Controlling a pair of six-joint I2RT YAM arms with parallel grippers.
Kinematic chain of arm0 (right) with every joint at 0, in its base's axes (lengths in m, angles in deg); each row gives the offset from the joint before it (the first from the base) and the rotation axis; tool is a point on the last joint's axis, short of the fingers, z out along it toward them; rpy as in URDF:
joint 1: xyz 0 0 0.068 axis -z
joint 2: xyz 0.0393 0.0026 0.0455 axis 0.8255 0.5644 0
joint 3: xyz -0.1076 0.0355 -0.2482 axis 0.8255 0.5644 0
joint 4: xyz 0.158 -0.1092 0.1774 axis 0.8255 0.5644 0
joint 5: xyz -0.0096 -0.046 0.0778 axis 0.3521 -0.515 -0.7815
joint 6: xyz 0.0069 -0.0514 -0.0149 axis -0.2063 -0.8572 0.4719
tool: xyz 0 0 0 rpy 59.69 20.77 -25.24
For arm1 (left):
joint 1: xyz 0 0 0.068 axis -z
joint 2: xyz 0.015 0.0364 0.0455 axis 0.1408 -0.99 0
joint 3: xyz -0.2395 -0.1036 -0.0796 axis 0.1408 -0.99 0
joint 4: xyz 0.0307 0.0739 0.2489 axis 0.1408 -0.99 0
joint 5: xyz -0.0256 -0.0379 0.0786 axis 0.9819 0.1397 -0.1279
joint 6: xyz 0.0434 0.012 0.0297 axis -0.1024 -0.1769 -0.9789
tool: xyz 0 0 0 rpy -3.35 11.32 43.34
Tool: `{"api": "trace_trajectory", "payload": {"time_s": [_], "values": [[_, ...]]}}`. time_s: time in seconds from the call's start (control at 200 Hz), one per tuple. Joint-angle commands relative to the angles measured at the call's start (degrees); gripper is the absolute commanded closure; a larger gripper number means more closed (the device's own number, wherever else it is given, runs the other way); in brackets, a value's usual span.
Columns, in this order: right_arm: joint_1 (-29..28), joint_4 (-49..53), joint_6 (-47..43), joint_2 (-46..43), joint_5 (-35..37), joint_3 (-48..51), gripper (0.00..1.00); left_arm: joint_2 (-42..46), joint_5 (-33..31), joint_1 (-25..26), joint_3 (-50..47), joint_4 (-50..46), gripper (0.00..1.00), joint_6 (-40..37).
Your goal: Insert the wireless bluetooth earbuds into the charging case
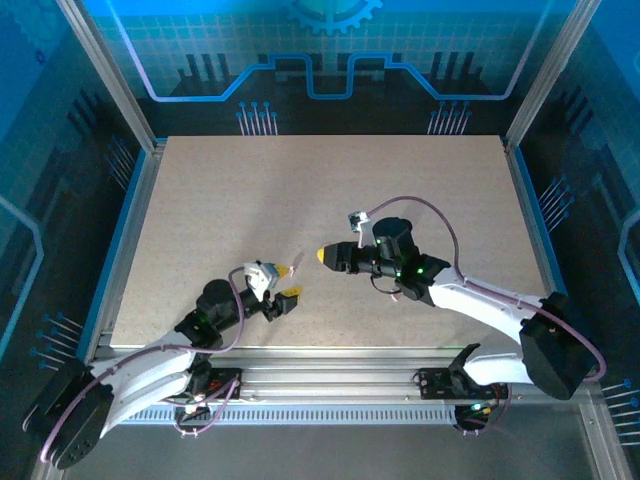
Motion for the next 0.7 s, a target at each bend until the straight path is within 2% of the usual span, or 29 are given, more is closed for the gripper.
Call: {"api": "trace_trajectory", "payload": {"time_s": [0.0, 0.185, 0.4, 0.59, 0.69], "values": [[-2.1, -5.6, 5.7, -1.4, 3.0, 0.3, 0.53, -3.8, -0.2, 1.5, 2.1, 9.7, 0.40, -3.6], [-4.9, -6.7, 7.7, -1.3, 6.0, 0.6, 0.53, -11.5, -0.4, 3.6, 2.9, 21.4, 0.40, -3.2], [-6.9, -8.3, 9.7, -2.2, 9.6, 2.4, 0.54, -16.7, -2.7, 6.1, 6.4, 24.0, 0.39, -1.9], [-7.7, -7.8, 9.7, -4.0, 12.1, 3.5, 0.53, -20.9, -5.2, 6.2, 5.4, 34.8, 0.40, 2.1], [-7.8, -7.6, 9.8, -4.4, 12.2, 3.5, 0.53, -23.1, -5.2, 6.7, 6.3, 36.5, 0.42, 3.0]]}}
